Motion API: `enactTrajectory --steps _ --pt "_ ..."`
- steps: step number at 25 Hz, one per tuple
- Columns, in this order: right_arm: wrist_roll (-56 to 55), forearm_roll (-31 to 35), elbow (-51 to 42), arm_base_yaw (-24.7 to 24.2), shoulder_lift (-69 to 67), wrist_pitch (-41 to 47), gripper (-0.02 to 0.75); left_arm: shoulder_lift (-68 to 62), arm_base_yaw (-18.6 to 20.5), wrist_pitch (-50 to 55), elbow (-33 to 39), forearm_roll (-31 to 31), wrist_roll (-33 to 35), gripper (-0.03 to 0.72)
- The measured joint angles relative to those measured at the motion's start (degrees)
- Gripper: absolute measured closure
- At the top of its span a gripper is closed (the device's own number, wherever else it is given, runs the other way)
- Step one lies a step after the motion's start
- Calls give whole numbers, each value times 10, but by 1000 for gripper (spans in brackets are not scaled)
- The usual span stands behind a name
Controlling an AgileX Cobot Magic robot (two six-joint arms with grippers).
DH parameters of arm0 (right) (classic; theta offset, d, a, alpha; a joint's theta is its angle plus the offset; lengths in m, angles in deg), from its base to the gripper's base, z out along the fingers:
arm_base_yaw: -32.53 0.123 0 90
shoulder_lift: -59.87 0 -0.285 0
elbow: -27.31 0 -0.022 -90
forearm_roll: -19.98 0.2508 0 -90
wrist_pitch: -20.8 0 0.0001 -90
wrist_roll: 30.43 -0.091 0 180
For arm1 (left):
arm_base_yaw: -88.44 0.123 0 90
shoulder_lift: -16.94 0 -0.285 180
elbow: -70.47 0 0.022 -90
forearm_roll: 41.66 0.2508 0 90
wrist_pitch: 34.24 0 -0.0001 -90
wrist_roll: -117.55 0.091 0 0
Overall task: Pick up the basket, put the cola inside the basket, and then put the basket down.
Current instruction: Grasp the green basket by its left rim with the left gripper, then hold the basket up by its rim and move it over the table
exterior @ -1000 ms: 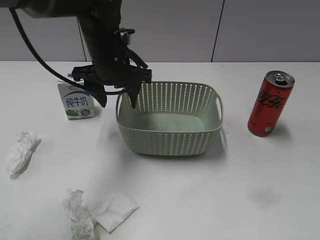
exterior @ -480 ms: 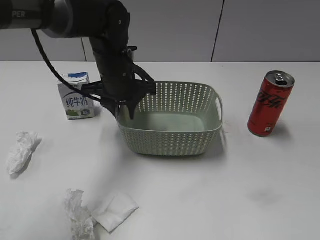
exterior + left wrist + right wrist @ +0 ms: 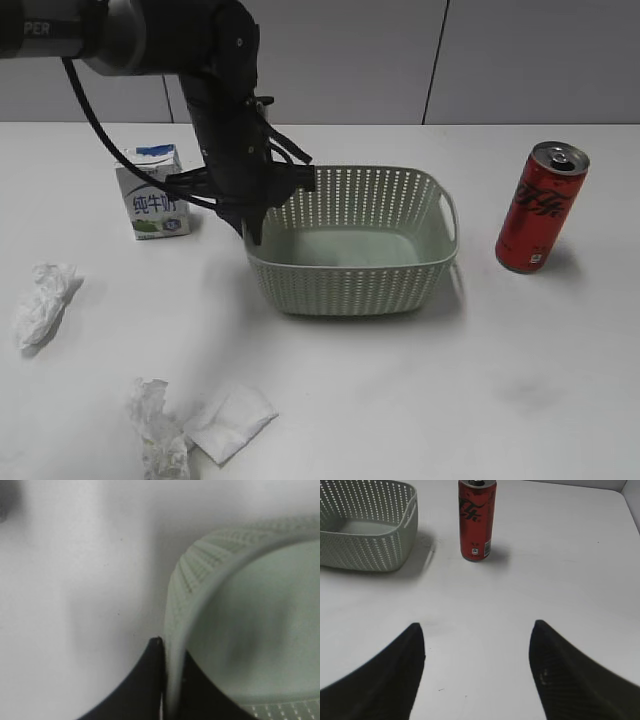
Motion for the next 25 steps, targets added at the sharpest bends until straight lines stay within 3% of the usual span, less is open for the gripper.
enactTrajectory --steps 7,17,22,25 --pt "0 0 0 0 0 0 239 65 0 39 7 2 13 690" --pt "-1 16 8 0 0 -17 239 186 0 -62 216 -16 27 690" --pt "-28 27 35 0 -48 -62 239 189 0 -81 258 -2 28 690" --pt "-33 35 61 0 -137 -79 202 189 0 -103 258 -3 29 690"
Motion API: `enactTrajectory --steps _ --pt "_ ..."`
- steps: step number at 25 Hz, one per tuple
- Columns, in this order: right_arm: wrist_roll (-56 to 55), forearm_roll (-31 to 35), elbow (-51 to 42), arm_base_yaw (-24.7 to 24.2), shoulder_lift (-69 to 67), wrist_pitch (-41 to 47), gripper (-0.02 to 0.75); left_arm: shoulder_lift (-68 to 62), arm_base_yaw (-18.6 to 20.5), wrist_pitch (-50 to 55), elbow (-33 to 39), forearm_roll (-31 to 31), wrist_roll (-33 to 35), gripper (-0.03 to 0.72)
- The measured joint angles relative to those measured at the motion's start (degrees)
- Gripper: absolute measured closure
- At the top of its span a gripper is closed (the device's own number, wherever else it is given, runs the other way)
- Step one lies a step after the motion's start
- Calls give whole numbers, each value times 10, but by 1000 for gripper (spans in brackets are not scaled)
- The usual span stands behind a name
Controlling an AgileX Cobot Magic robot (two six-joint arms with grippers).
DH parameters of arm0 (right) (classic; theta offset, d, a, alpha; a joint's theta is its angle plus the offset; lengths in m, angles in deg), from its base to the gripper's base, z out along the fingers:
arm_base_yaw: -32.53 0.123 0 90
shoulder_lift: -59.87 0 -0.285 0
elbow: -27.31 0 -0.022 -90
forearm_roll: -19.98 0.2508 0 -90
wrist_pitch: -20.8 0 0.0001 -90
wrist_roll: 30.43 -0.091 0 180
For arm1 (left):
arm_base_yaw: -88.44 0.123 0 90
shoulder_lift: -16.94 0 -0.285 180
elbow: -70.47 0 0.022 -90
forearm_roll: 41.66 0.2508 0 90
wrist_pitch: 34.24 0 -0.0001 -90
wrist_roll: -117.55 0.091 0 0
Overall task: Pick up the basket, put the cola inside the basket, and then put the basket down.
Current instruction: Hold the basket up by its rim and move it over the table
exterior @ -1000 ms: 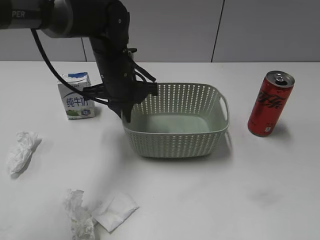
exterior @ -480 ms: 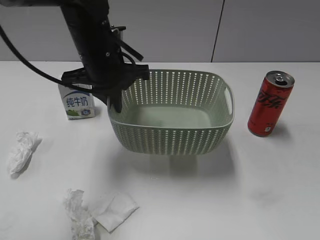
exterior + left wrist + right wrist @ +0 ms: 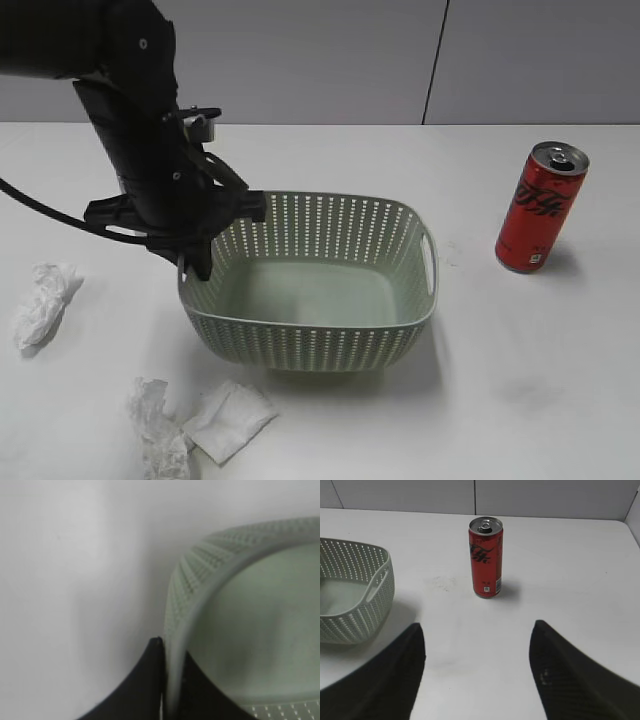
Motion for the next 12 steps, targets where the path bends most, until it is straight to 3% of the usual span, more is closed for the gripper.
enactTrajectory --steps 3,12 --pt "-2 2 43 0 -112 -20 150 0 0 -14 0 0 1 690" --pt "76 3 275 0 -511 -30 176 0 0 -46 0 -1 19 690"
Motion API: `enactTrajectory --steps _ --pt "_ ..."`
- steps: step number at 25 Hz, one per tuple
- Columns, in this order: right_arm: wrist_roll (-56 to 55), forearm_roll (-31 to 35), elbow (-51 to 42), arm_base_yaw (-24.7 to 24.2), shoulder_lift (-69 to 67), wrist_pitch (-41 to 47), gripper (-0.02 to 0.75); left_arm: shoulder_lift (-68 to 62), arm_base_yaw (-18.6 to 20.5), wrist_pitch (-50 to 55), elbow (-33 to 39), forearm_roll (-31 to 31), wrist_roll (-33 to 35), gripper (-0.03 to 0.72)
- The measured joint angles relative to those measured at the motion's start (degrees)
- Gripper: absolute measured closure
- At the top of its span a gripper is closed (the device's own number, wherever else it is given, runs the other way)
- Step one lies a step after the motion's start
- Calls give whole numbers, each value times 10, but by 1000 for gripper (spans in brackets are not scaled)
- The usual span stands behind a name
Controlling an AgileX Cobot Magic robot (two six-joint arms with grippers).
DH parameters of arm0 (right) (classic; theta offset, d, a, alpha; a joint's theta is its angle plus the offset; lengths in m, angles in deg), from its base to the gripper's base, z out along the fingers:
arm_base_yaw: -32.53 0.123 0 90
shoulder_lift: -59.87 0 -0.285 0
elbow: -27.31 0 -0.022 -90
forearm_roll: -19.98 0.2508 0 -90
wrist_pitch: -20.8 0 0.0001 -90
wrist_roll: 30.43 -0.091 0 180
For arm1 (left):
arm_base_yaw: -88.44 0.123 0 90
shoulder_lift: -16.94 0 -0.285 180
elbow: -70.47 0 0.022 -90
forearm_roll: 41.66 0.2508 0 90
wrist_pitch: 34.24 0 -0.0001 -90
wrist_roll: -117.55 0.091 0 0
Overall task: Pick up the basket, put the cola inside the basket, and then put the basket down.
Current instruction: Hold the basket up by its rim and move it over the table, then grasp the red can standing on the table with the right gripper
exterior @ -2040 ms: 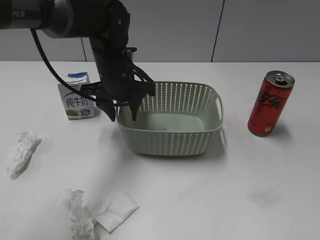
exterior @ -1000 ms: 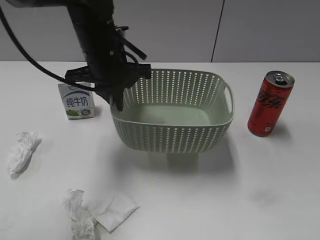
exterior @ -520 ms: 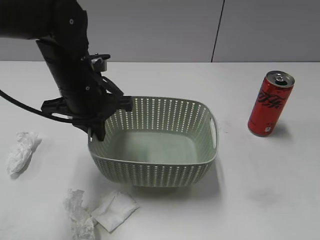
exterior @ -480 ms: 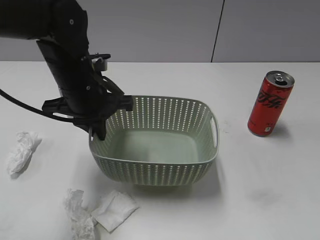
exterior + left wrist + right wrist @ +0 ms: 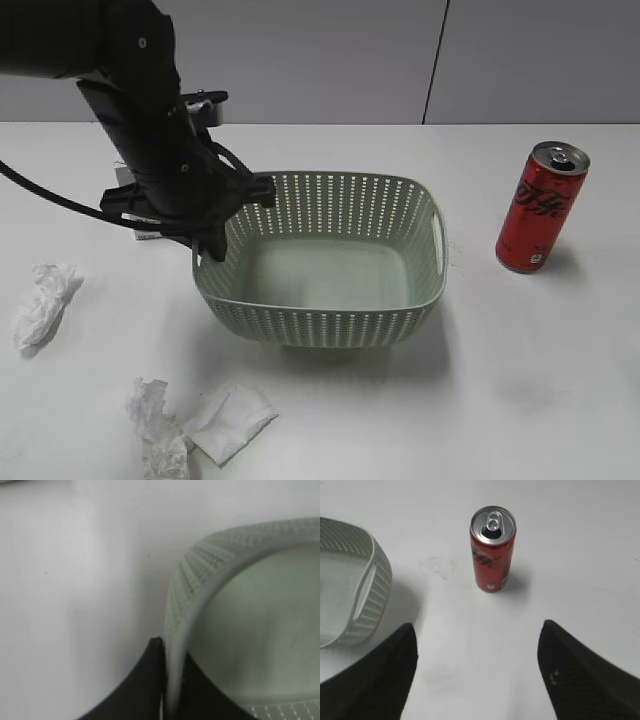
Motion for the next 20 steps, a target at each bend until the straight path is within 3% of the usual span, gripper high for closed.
enactTrajectory --steps 5,12,20 --pt "16 0 170 0 -185 5 176 0 0 0 0 -1 10 690" --pt "18 0 372 0 -420 79 179 0 0 -1 0 -2 12 690" --pt "18 1 460 0 -584 143 182 0 0 -1 0 -2 12 690"
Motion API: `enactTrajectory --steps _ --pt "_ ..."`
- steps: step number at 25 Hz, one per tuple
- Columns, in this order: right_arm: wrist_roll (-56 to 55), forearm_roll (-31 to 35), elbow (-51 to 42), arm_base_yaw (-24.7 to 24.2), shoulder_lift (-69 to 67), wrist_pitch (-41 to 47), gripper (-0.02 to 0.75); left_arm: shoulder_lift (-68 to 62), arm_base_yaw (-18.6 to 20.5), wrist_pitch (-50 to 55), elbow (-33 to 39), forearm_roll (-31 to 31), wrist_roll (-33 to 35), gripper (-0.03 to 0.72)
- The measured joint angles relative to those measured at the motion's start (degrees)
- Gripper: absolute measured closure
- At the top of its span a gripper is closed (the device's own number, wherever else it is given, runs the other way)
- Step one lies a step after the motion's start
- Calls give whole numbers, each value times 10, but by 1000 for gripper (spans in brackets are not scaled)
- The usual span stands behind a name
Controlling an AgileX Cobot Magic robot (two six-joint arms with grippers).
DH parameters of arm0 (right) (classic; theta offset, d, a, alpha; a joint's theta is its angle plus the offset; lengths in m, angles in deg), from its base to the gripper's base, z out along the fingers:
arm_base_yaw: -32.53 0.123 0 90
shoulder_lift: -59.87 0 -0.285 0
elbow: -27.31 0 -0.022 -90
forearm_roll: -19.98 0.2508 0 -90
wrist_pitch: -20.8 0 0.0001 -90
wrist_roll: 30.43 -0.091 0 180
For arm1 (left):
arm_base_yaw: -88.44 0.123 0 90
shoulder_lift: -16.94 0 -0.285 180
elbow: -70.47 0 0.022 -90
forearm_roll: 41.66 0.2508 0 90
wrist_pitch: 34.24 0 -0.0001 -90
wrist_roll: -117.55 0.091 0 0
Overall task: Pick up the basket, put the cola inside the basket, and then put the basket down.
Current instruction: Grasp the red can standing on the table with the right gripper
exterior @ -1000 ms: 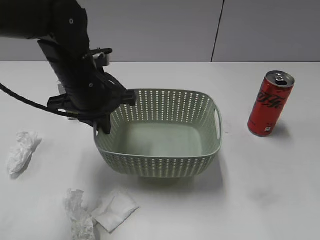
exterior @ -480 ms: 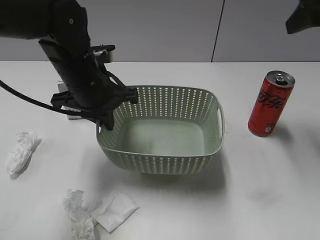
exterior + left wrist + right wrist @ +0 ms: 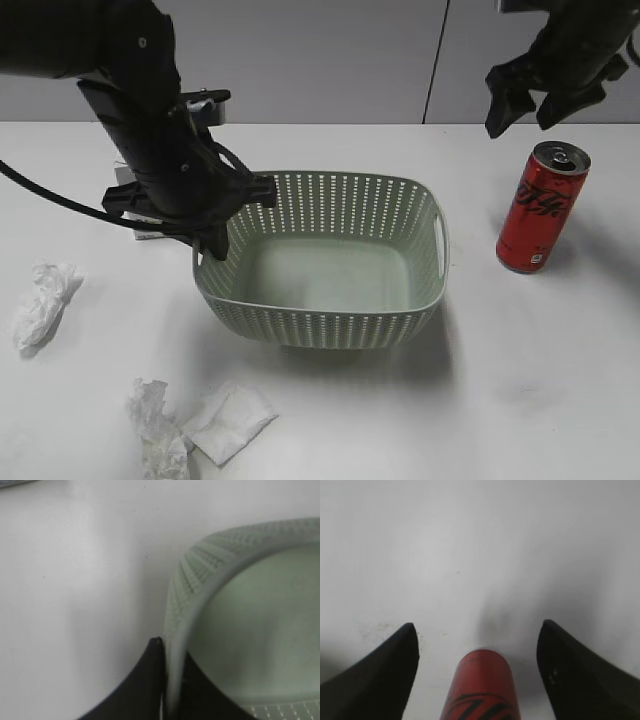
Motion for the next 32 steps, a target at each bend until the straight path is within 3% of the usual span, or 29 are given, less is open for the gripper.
enactTrajectory --steps 10,20,25,32 --pt "0 -1 36 0 -8 40 183 0 0 -2 0 -1 0 690" --pt "-16 -20 22 0 117 103 183 0 0 -11 0 -2 0 690" --pt "-20 18 -63 0 219 104 183 0 0 -11 0 -13 0 690" --pt "-21 19 -281 0 405 103 183 0 0 1 0 -21 0 691"
